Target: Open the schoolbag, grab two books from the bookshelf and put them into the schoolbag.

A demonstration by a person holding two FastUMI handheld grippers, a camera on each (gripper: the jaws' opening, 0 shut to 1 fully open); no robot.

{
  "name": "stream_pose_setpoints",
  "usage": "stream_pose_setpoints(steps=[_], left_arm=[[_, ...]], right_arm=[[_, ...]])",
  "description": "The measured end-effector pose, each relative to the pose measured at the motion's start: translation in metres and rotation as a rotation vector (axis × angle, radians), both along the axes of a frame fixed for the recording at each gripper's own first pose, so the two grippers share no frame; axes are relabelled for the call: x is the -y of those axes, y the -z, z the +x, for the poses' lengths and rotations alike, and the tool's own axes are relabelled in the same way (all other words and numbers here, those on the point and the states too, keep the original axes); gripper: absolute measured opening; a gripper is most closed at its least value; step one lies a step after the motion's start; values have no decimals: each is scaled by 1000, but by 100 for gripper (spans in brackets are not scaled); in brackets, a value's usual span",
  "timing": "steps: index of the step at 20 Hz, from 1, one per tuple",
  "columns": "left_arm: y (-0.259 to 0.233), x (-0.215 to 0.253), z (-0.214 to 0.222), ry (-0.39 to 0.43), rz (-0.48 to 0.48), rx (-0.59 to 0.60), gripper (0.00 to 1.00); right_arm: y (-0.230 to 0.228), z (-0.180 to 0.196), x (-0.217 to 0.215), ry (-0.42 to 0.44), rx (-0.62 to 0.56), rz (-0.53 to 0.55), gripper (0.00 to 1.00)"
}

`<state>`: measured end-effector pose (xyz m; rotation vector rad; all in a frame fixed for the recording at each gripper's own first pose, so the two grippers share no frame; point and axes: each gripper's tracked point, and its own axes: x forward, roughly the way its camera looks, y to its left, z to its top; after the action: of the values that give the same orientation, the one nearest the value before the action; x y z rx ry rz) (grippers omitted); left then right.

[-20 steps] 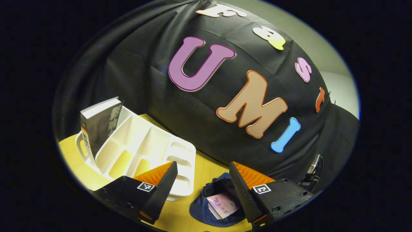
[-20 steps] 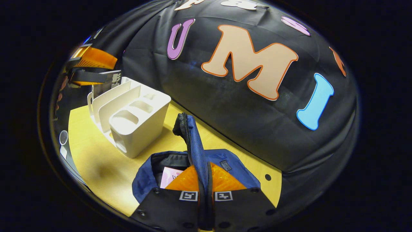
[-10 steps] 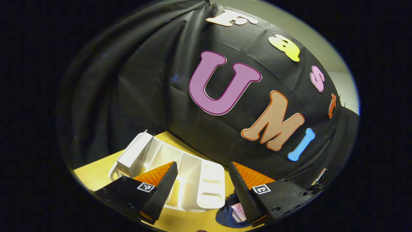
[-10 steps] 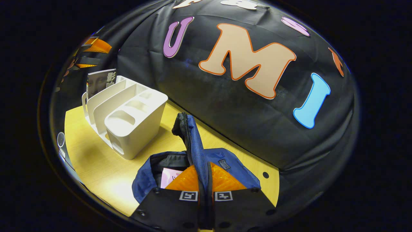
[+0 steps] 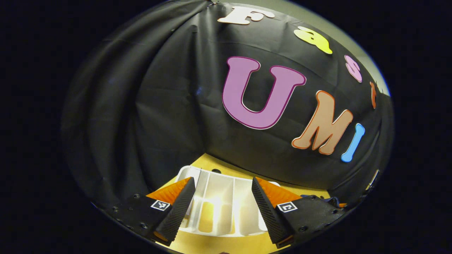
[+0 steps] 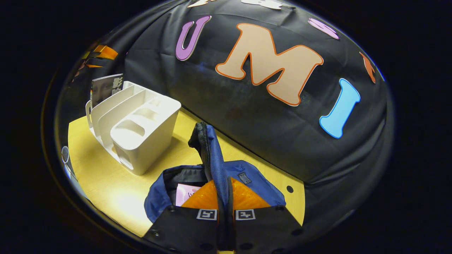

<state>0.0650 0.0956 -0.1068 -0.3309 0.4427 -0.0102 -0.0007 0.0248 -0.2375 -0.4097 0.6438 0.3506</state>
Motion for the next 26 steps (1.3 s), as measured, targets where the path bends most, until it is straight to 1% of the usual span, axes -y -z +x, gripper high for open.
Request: stream_pose_setpoints(steps=[1, 4, 6, 10, 11, 12, 13, 19, 24, 26], left_arm=[[5, -6, 4, 6, 16, -9, 93], [21, -15, 11, 41, 29, -59, 94], [34, -22, 17, 56, 25, -96, 94], [66, -27, 22, 83, 11, -212, 94], [74, -28, 23, 90, 15, -233, 90], [78, -28, 23, 98, 27, -257, 94], [84, -29, 23, 107, 39, -280, 94], [117, -24, 28, 148, 75, -410, 95], [137, -27, 24, 162, 122, -485, 95], [141, -28, 20, 177, 144, -509, 93]], right_arm=[[0, -1, 1, 3, -2, -3, 5], [1, -2, 0, 5, -7, -15, 5], [1, -3, 1, 9, -10, -24, 5], [2, -5, 2, 21, -16, -40, 5], [2, -6, 2, 25, -18, -45, 5], [3, -7, 2, 28, -19, -49, 5], [4, -8, 2, 32, -21, -52, 5], [6, -13, 2, 51, -31, -65, 5], [8, -17, 2, 60, -37, -63, 5], [9, -19, 2, 59, -38, -63, 5]])
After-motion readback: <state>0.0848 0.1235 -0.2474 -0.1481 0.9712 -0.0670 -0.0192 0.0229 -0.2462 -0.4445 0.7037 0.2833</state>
